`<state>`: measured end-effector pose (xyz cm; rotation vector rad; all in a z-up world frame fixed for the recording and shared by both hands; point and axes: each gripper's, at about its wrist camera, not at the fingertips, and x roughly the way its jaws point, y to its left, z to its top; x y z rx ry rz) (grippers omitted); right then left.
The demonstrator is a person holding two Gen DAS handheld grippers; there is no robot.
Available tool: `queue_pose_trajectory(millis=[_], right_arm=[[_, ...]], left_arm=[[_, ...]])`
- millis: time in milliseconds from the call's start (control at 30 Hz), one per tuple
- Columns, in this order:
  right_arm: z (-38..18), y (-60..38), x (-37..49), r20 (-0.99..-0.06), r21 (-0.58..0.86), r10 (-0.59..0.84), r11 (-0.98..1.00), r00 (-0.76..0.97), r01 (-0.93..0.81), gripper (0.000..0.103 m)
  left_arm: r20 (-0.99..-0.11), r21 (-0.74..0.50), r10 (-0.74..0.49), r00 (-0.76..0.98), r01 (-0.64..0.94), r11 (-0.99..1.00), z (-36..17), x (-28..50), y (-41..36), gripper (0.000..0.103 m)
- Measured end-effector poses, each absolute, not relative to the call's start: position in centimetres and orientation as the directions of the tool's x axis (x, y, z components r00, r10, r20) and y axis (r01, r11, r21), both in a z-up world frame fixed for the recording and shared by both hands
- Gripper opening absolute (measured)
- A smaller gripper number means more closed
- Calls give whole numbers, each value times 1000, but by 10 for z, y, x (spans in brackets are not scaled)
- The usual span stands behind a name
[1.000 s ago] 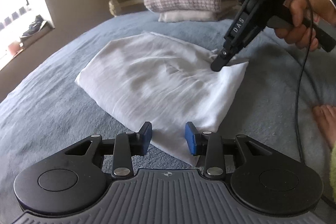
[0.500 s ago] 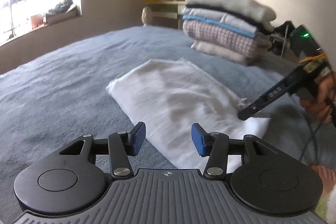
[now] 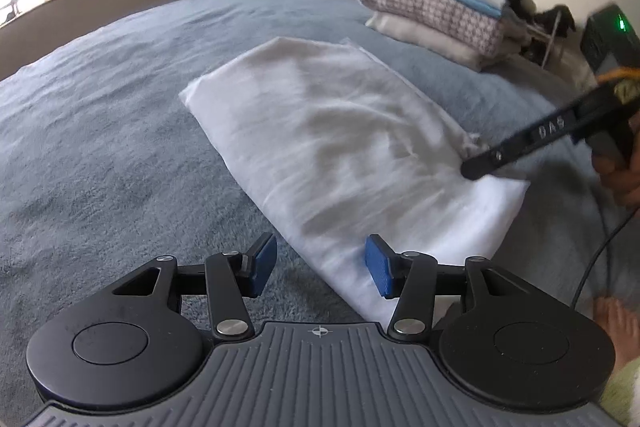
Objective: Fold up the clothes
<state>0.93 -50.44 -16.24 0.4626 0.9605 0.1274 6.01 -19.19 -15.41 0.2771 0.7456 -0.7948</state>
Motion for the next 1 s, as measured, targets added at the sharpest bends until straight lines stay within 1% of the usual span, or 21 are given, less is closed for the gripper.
queue_pose_trajectory(millis=[467,1000], right_arm=[[-163,-503,8,-758,435,303,895,578,101,7],[-165,-503,8,-752,447,305,888,584,112,7]], left_arm=[[-695,-61,-544,470,715,696,-140,67,-195,51],[-709,-53,-519,477,698,714,-142,73,-195,51]])
